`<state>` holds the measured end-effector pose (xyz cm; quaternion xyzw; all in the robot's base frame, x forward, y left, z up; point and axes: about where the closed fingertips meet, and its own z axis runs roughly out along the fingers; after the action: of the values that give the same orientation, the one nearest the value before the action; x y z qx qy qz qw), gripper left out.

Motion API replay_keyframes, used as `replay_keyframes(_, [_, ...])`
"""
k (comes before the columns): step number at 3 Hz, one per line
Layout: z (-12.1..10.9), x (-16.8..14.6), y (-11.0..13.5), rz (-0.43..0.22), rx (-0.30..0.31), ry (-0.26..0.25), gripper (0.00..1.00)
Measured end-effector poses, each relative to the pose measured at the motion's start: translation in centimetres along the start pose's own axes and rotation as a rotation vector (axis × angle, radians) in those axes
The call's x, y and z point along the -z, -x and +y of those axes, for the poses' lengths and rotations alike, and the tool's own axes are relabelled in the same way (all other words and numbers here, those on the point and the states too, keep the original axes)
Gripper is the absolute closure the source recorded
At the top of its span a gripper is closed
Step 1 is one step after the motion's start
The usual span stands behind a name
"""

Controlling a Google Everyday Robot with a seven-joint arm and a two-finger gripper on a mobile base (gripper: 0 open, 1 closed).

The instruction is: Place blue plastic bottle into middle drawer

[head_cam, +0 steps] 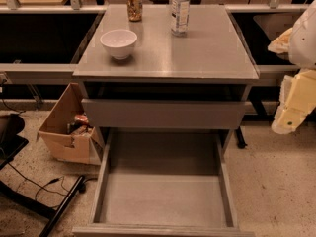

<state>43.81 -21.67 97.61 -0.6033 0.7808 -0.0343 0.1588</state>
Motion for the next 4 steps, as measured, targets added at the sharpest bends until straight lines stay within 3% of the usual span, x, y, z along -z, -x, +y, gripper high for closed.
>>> replay_keyframes(1, [0.0,0.0,0.0,0.000,0.000,0.000,0.00])
replay_keyframes(2, [-3.3,-0.2,1.2,-0.110,-0.007,-0.062,0.00])
replay_keyframes(3, [-9.6,-1.7,3.8,-0.361,-0.061,-0.137,0.00])
replay_keyframes(4, [-15.3,-3.2,8.2,-0.635,-0.167,-0.176,0.00])
